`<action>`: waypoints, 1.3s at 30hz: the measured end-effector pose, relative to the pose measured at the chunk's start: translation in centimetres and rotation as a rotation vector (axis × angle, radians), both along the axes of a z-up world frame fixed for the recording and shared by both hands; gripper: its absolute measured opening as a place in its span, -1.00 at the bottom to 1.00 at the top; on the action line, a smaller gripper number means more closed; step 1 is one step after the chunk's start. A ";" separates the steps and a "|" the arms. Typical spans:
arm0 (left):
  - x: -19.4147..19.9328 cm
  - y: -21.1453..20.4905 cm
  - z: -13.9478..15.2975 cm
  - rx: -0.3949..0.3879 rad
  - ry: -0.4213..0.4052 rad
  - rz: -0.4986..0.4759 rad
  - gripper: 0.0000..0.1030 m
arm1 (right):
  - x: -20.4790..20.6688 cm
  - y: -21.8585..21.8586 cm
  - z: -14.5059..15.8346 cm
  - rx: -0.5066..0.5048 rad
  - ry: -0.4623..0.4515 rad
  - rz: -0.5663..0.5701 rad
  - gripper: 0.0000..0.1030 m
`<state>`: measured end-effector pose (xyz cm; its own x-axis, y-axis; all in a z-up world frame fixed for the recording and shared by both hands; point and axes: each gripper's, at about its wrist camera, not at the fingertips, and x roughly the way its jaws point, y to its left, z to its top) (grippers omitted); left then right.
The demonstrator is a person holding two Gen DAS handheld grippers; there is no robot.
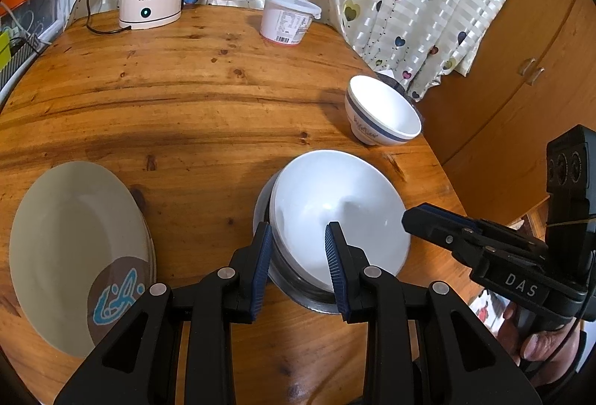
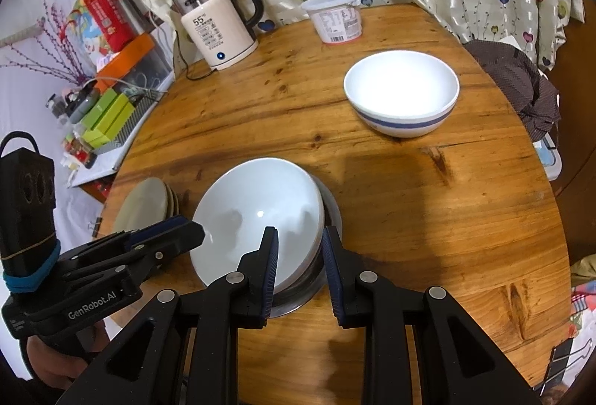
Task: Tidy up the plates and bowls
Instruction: 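Set the white bowl into the steel bowl and open both grippers, then move both grippers to the remaining blue-striped white bowl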
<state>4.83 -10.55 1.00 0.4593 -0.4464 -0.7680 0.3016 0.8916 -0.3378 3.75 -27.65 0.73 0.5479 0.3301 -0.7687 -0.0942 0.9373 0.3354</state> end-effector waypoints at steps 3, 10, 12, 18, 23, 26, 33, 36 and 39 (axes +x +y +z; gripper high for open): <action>0.0 0.2 0.3 -0.005 -0.006 0.000 -0.40 | 0.0 -0.3 0.3 -0.002 -0.004 -0.004 -0.52; 0.2 0.3 1.0 -0.010 -0.026 -0.005 -0.40 | -0.2 -0.4 0.9 -0.010 -0.020 -0.003 -0.30; 0.2 0.3 1.1 -0.008 -0.032 -0.007 -0.40 | -0.1 -0.4 1.1 -0.011 -0.024 -0.004 -0.29; 0.3 0.1 1.5 0.006 -0.048 -0.014 -0.40 | 0.0 -0.7 1.3 -0.009 -0.031 -0.006 -0.24; 0.4 -0.1 1.9 0.013 -0.062 -0.016 -0.40 | 0.2 -1.0 1.5 -0.006 -0.032 -0.015 -0.23; 0.5 -0.1 2.1 0.014 -0.067 -0.017 -0.40 | 0.2 -1.1 1.6 -0.007 -0.035 -0.020 -0.23; 0.8 -0.3 2.2 0.015 -0.073 -0.025 -0.40 | 0.3 -1.0 1.8 -0.008 -0.039 -0.023 -0.23; 0.9 -0.4 2.3 0.014 -0.073 -0.027 -0.40 | 0.4 -1.1 1.9 -0.009 -0.038 -0.023 -0.23; 0.9 -0.4 2.2 0.014 -0.073 -0.027 -0.40 | 0.6 -1.2 1.9 -0.010 -0.034 -0.025 -0.23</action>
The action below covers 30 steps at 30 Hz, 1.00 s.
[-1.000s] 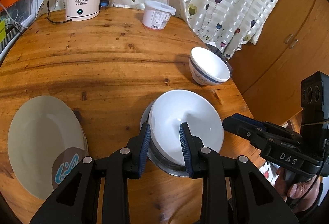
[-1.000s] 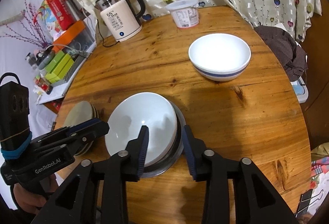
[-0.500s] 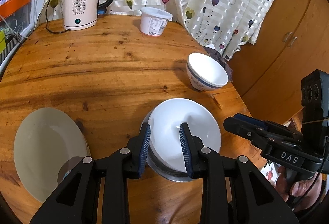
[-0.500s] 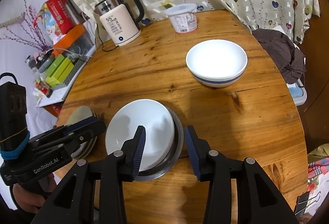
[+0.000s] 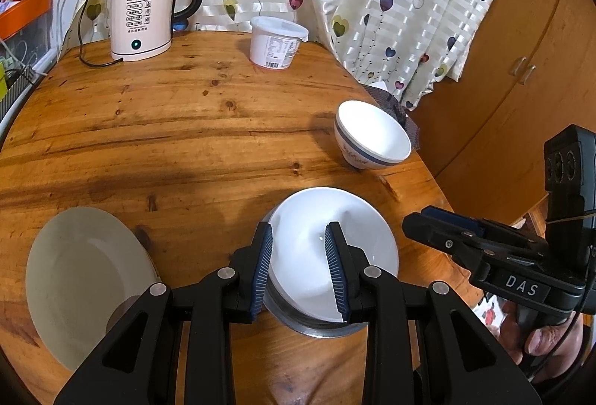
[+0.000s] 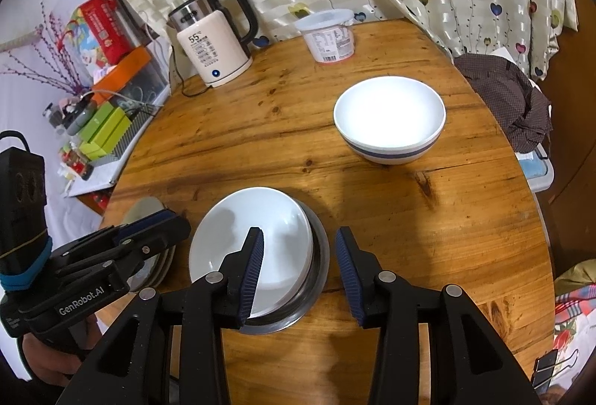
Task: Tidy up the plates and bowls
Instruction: 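Move both grippers to the remaining blue-striped white bowl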
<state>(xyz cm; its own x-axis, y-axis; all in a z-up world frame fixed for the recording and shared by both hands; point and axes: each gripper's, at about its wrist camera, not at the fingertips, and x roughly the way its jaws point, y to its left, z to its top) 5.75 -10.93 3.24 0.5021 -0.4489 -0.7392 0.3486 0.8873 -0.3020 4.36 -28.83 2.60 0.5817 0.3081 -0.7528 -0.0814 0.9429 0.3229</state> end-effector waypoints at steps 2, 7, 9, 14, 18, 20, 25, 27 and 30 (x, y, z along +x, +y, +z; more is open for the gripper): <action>0.1 0.0 0.0 0.000 0.000 -0.001 -0.40 | 0.2 -0.1 0.0 -0.002 0.002 -0.002 -0.23; 0.2 -0.3 0.0 -0.007 0.001 -0.008 -0.40 | 0.1 -0.2 0.1 -0.011 0.002 -0.011 -0.23; 0.3 -0.6 0.1 -0.010 0.000 -0.015 -0.40 | 0.1 -0.2 0.2 -0.013 0.001 -0.016 -0.23; 0.6 -0.8 0.3 -0.015 -0.008 -0.029 -0.40 | 0.1 -0.3 0.5 -0.019 -0.003 -0.028 -0.23; 0.7 -0.6 0.5 -0.016 -0.013 -0.031 -0.40 | 0.1 -0.2 0.6 -0.020 -0.006 -0.031 -0.23; 0.8 -0.4 0.6 -0.015 -0.015 -0.030 -0.40 | 0.2 0.0 0.7 -0.020 -0.008 -0.030 -0.23; 0.9 -0.3 0.8 -0.017 -0.019 -0.029 -0.40 | 0.4 0.1 0.8 -0.022 -0.010 -0.028 -0.23; 1.1 -0.4 0.8 -0.018 -0.020 -0.033 -0.40 | 0.5 0.1 0.9 -0.023 -0.010 -0.032 -0.23; 1.4 -0.7 0.9 -0.018 -0.019 -0.043 -0.40 | 0.7 -0.1 1.1 -0.027 -0.014 -0.039 -0.22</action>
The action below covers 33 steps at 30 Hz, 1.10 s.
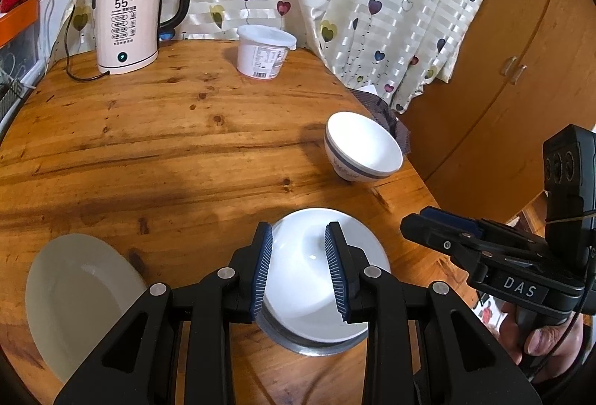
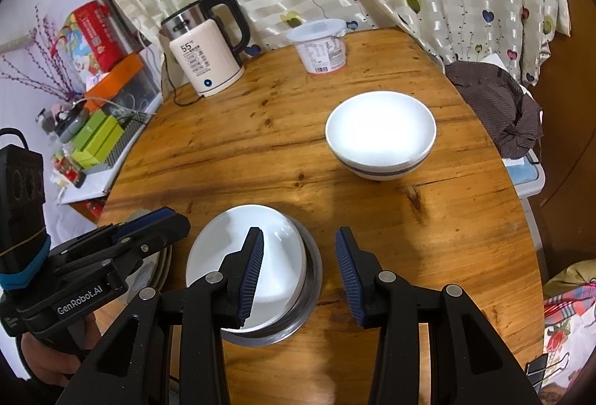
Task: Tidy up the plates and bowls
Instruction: 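Move both grippers to the remaining blue-striped white bowl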
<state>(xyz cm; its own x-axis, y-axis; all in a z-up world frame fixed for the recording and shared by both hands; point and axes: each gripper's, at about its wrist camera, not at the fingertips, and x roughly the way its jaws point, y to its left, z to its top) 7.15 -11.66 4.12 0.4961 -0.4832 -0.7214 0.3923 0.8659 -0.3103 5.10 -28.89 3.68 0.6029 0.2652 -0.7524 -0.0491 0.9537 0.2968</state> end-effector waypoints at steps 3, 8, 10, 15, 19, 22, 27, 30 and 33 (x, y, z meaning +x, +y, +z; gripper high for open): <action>0.3 -0.4 0.2 0.005 -0.004 -0.011 -0.40 | 0.2 -0.4 0.1 -0.001 -0.004 -0.006 -0.19; 0.7 -1.2 0.4 0.004 -0.008 -0.025 -0.40 | 0.4 -1.0 0.1 -0.001 -0.004 -0.016 -0.17; 0.9 -1.5 0.4 0.003 -0.007 -0.031 -0.40 | 0.4 -1.2 0.0 -0.001 -0.005 -0.019 -0.17; 1.4 -2.2 0.7 0.000 -0.005 -0.044 -0.40 | 0.6 -1.8 0.1 -0.002 -0.007 -0.028 -0.17; 2.1 -2.7 0.9 -0.006 0.003 -0.055 -0.40 | 0.8 -2.3 0.1 -0.001 -0.011 -0.037 -0.17; 2.8 -3.2 1.0 0.001 0.004 -0.058 -0.40 | 1.0 -2.9 0.1 -0.001 -0.014 -0.050 -0.16; 4.1 -4.3 1.1 0.006 0.012 -0.066 -0.40 | 1.6 -4.2 0.2 -0.005 -0.022 -0.077 -0.16; 4.9 -5.3 1.1 0.009 0.018 -0.085 -0.40 | 2.1 -5.1 0.1 -0.006 -0.022 -0.097 -0.16; 5.9 -6.3 0.8 0.013 0.035 -0.103 -0.40 | 2.6 -5.9 -0.2 -0.004 -0.019 -0.114 -0.16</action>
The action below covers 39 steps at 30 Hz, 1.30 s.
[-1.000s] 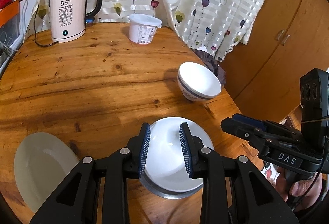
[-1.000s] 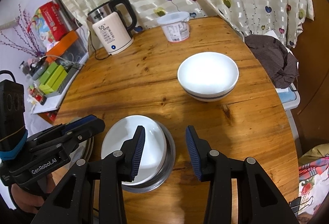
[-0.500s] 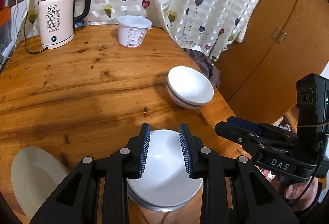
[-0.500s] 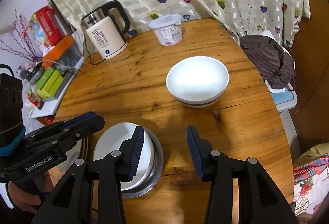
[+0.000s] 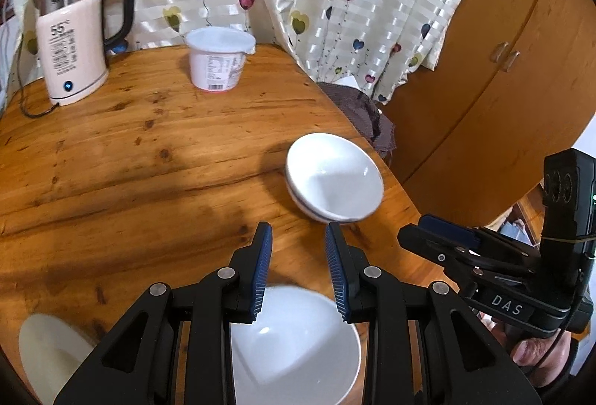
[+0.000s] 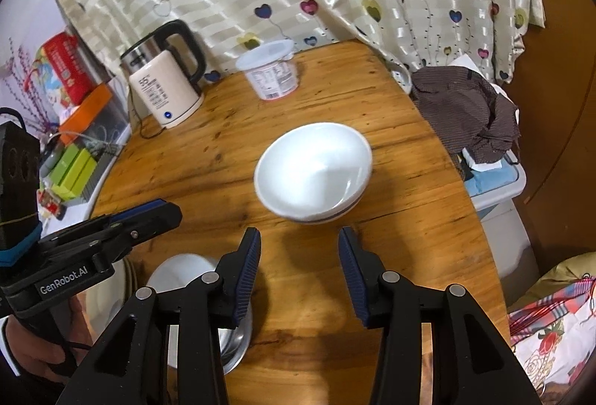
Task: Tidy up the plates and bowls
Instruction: 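Move both grippers to the remaining blue-striped white bowl, then close both grippers on the blue-striped bowl's rim and tilt it up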
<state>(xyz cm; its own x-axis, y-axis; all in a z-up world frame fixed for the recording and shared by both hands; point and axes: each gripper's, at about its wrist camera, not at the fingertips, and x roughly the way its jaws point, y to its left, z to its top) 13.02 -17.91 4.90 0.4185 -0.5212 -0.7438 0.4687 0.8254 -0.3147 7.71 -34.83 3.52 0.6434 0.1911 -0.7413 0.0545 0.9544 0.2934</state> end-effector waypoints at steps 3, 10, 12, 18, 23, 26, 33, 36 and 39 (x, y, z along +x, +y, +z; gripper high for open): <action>1.1 -1.0 -0.6 0.009 0.030 -0.016 -0.40 | 0.7 -0.9 -0.5 0.004 0.006 -0.014 -0.16; 3.1 -2.7 -2.0 0.022 0.079 -0.029 -0.40 | 2.6 -2.5 -1.6 0.015 0.020 -0.037 -0.17; 3.9 -3.1 -2.4 0.020 0.098 -0.029 -0.40 | 3.1 -2.8 -1.8 0.015 0.022 -0.040 -0.17; 5.5 -3.9 -3.5 0.028 0.127 -0.023 -0.40 | 4.6 -3.6 -2.8 0.026 0.035 -0.046 -0.20; 6.3 -4.5 -4.2 0.033 0.145 -0.027 -0.40 | 5.7 -4.1 -3.6 0.035 0.048 -0.048 -0.29; 6.6 -4.8 -4.4 0.035 0.153 -0.028 -0.40 | 6.1 -4.1 -3.9 0.036 0.052 -0.049 -0.35; 7.3 -5.4 -4.9 0.032 0.163 -0.034 -0.40 | 7.0 -4.6 -4.9 0.061 0.068 -0.050 -0.44; 7.6 -5.7 -5.3 0.031 0.171 -0.034 -0.40 | 7.2 -4.6 -5.1 0.063 0.072 -0.047 -0.46; 7.8 -5.9 -5.5 0.034 0.172 -0.033 -0.40 | 7.4 -4.7 -5.2 0.064 0.073 -0.047 -0.50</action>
